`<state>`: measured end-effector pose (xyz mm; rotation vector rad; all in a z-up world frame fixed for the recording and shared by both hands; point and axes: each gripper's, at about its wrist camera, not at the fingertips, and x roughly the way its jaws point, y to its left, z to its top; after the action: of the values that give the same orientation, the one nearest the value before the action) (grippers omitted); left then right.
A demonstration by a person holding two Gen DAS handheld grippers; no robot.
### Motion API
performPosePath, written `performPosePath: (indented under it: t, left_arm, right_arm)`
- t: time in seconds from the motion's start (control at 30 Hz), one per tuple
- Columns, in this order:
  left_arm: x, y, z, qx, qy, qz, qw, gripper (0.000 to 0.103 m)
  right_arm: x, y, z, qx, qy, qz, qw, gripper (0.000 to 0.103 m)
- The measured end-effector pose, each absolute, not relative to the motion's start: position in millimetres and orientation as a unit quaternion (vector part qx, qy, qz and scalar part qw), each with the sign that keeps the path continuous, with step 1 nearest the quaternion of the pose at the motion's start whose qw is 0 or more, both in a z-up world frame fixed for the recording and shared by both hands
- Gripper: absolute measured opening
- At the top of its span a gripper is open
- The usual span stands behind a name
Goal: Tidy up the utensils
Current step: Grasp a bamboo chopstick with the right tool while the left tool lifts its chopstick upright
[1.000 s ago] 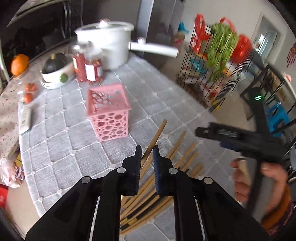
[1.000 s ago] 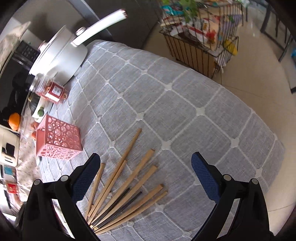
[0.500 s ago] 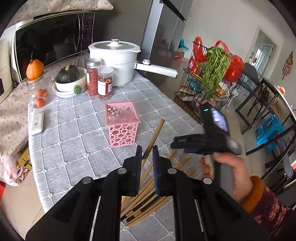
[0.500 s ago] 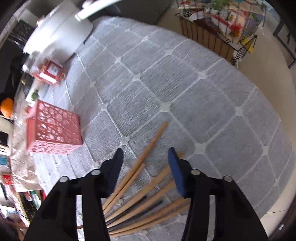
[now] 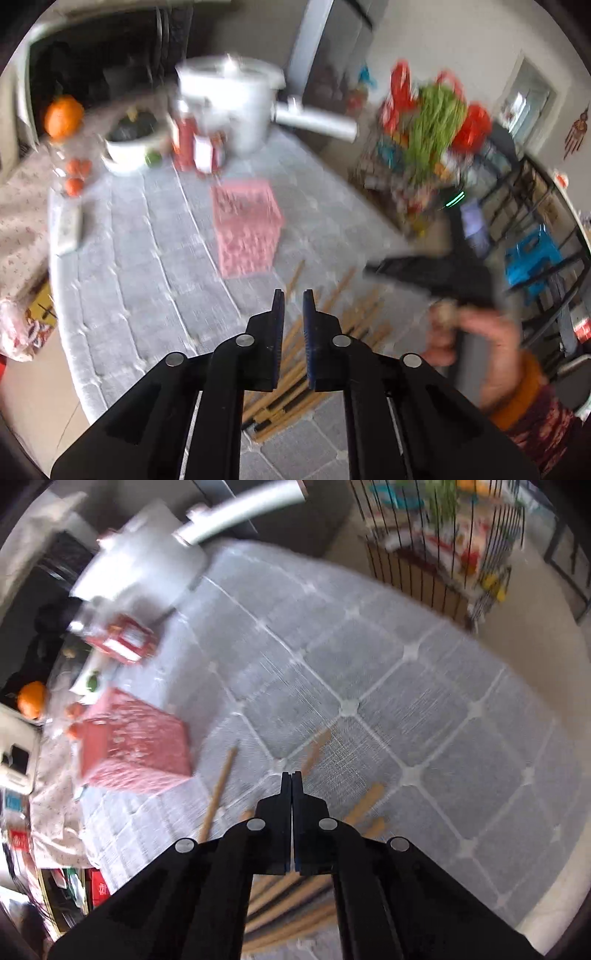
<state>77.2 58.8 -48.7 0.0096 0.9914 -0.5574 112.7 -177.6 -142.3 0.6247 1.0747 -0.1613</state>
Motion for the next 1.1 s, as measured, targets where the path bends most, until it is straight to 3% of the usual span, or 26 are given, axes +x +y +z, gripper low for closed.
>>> performPosePath:
  t: [0.03,0.07,0.3,0.37,0.43,0.5,0.83,0.9,1.1]
  left_arm:
    - [83.9,52.4,-64.4,0.015,0.5,-0.265,0.824,0.032]
    - [88.4,48.1,-75.9,0.024,0.517,-0.258,0.816,0.035]
    - [102.5,-8.9,-135.9,0.095,0.562,-0.25,0.783,0.036]
    - [111.7,-25.0,-147.6,0.112,0.566,-0.244,0.779,0.034]
    - [124.7,-37.5,-156.6,0.121,0.576,-0.239,0.772,0.024]
    - [134.3,-46.6,-161.5,0.129,0.58,-0.234,0.769,0.023]
    - [155.9,-68.1,-179.4,0.162,0.608,-0.226,0.744,0.013]
    - [150.0,-71.5,-178.9,0.177,0.596,-0.223,0.751,0.013]
    - [122.6,-44.5,-144.2,0.13,0.539,-0.228,0.801,0.012]
  right_arm:
    - [105.4,-178.9,-137.4,0.295,0.497,-0.07,0.813,0.0]
    - [98.5,-181.5,-131.7,0.3,0.491,-0.065,0.815,0.0]
    - [86.0,-231.3,-139.9,0.363,0.501,-0.068,0.783,0.005]
    - [82.7,-244.3,-142.0,0.384,0.501,-0.071,0.773,0.006]
    - [79.0,-251.8,-141.5,0.394,0.5,-0.069,0.768,0.021]
    - [76.3,-258.5,-137.9,0.401,0.494,-0.068,0.768,0.03]
    - [83.9,-256.7,-145.9,0.399,0.513,-0.062,0.758,0.035]
    - [90.6,-249.0,-148.1,0.38,0.519,-0.069,0.763,0.041]
    - [128.9,-218.8,-169.8,0.352,0.553,-0.066,0.752,0.041]
